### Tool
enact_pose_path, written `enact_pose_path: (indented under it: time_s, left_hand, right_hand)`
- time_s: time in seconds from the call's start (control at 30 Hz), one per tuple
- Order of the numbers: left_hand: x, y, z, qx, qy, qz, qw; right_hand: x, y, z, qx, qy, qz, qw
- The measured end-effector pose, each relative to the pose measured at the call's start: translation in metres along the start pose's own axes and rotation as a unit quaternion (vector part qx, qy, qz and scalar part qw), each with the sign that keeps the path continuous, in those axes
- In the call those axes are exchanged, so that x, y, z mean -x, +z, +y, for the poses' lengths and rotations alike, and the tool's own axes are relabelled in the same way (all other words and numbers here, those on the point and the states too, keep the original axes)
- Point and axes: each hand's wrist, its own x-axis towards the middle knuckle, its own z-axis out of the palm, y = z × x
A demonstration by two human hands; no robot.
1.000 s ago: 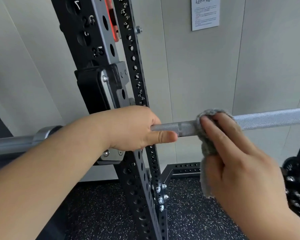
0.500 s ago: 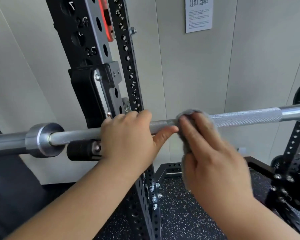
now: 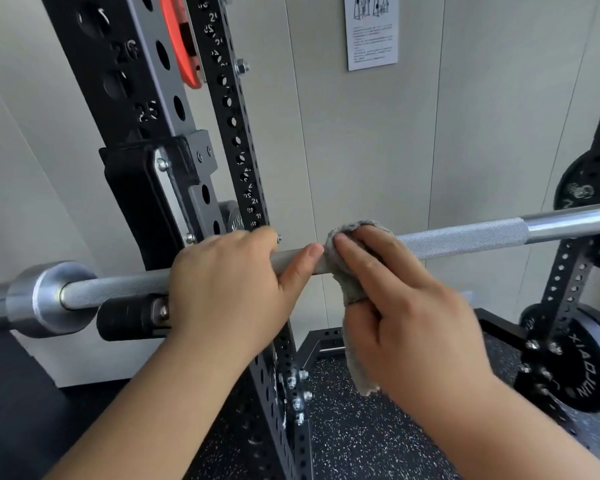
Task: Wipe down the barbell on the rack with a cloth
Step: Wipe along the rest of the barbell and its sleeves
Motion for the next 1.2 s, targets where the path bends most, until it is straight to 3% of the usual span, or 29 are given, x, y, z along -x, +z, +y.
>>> enact_pose_path:
  time_s: [0.2, 0.33, 0.57, 0.7, 0.8, 1.03, 1.2]
  left_hand:
    - [0.035, 0.025, 0.008, -0.022, 0.009, 0.090, 0.996]
    - [0.023, 0.023, 0.009, -0.013, -0.003, 0.113, 0.994]
    - [0.000, 0.010, 0.002, 0.000, 0.020, 0.037, 0.999]
    - [-0.010, -0.002, 0.005, -0.038, -0.016, -0.034, 0.999]
    - [-0.012, -0.007, 0.003, -0.039, -0.011, -0.041, 0.998]
    - [0.042, 0.021, 0.013, -0.047, -0.027, 0.048, 0.997]
    - [0.028, 0.032, 0.010, -0.028, -0.020, 0.149, 0.988]
  right_hand:
    - [0.001, -0.018, 0.012, -0.037, 0.063, 0.016, 0.997]
    - [-0.006, 0.002, -0.010, -0.037, 0.025, -0.018, 0.999]
    - [-0.001, -0.017, 0.013, 0.035, 0.040, 0.017, 0.998]
    - [-0.007, 0.002, -0.008, 0.047, 0.025, -0.021, 0.998]
    - [-0.008, -0.001, -0.006, 0.055, -0.005, -0.046, 0.997]
    - [0.004, -0.029, 0.023, 0.090, 0.067, 0.007, 0.994]
    - [0.002, 0.007, -0.018, 0.072, -0.004, -0.054, 0.996]
